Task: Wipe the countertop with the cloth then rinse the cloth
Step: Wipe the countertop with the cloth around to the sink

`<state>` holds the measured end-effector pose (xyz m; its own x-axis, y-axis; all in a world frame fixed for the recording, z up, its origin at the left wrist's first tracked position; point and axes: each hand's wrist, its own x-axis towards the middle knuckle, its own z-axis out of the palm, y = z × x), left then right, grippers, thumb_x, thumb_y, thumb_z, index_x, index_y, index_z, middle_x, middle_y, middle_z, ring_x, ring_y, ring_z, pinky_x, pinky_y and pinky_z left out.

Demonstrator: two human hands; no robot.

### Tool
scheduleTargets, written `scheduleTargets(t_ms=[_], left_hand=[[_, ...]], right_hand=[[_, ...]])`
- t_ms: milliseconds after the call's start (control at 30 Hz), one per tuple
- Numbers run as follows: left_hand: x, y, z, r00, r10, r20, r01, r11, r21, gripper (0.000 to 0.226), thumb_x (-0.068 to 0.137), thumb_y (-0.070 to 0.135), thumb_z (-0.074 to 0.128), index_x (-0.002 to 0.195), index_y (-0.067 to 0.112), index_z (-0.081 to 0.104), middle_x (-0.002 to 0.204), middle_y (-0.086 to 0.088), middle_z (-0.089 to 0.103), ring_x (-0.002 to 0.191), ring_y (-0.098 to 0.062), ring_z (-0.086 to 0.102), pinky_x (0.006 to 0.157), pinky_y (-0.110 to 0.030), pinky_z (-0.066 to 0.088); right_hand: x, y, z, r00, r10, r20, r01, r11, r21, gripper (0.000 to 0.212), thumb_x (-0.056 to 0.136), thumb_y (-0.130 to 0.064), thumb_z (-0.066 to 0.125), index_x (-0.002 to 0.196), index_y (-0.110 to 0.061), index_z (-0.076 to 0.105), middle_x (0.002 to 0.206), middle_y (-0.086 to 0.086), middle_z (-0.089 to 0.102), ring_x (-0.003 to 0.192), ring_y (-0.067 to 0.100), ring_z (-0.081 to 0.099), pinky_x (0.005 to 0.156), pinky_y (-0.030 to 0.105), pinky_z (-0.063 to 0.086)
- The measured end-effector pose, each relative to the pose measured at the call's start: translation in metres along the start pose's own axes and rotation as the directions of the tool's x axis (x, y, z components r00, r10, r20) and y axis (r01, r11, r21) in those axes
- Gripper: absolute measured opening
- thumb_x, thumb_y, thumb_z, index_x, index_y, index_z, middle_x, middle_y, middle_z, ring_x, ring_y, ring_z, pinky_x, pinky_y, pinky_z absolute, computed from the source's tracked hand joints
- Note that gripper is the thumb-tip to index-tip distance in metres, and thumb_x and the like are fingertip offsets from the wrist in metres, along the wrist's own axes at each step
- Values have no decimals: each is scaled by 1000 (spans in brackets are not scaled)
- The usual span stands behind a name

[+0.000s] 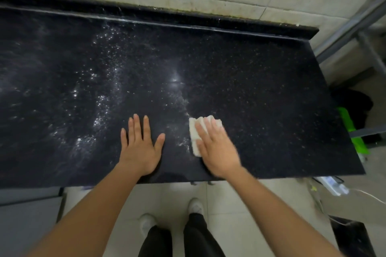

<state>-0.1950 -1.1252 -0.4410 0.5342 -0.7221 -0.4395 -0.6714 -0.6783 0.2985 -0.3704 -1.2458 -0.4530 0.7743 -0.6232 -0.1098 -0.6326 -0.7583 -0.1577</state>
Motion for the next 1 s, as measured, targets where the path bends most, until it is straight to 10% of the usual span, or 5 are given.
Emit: scheduleTargets(t_ms=[300, 500, 700, 867, 1000], left_hand=[[-54, -114, -1, 964, -113, -241, 123, 992, 25, 79, 91, 57, 13, 150, 5, -4, 157, -17, -10, 145, -27, -15, 118, -44, -7], [-50, -121, 7, 964, -168, -209, 163, 986, -39, 79, 91, 56, 13, 150, 8, -7, 156, -16, -16, 143, -25, -20, 116, -42, -10], [-50, -124, 5, 969, -151, -193, 139, 987, -75, 77, 92, 56, 13, 149, 10, -10, 156, -14, -20, 143, -24, -23, 115, -40, -12], [-47, -126, 6, 971, -159, -178, 148, 986, -74, 77, 91, 57, 11, 149, 11, -13, 155, -13, -22, 142, -24, -25, 114, -40, -14], [-47, -125, 7, 966, -164, -202, 154, 986, -66, 76, 93, 55, 13, 148, 10, -13, 155, -13, -21, 142, -24, -25, 113, -39, -15]], right_hand=[[-52, 73, 6, 613, 790, -30, -789, 614, 40, 60, 97, -28, 7, 150, 0, 8, 154, 29, 12, 142, 44, 9, 115, 51, 1], [-30, -122, 24, 973, 229, -8, -229, 973, -24, 56, 96, -25, 29, 149, -8, 22, 153, 21, 20, 141, 42, 14, 117, 52, 5], [-15, -101, 31, 967, -238, 88, 245, 967, -71, 55, 102, -37, 13, 152, -14, 9, 160, 10, 10, 148, 27, -1, 121, 40, 4], [-5, 8, 14, 984, 177, -4, -176, 982, -69, 62, 98, -38, 3, 152, -9, 6, 158, 18, 12, 146, 34, 4, 119, 45, 5], [45, -2, 2, 782, 623, 28, -623, 780, 52, 57, 101, -33, 14, 152, -8, 4, 158, 20, 5, 145, 35, -1, 118, 48, -1]])
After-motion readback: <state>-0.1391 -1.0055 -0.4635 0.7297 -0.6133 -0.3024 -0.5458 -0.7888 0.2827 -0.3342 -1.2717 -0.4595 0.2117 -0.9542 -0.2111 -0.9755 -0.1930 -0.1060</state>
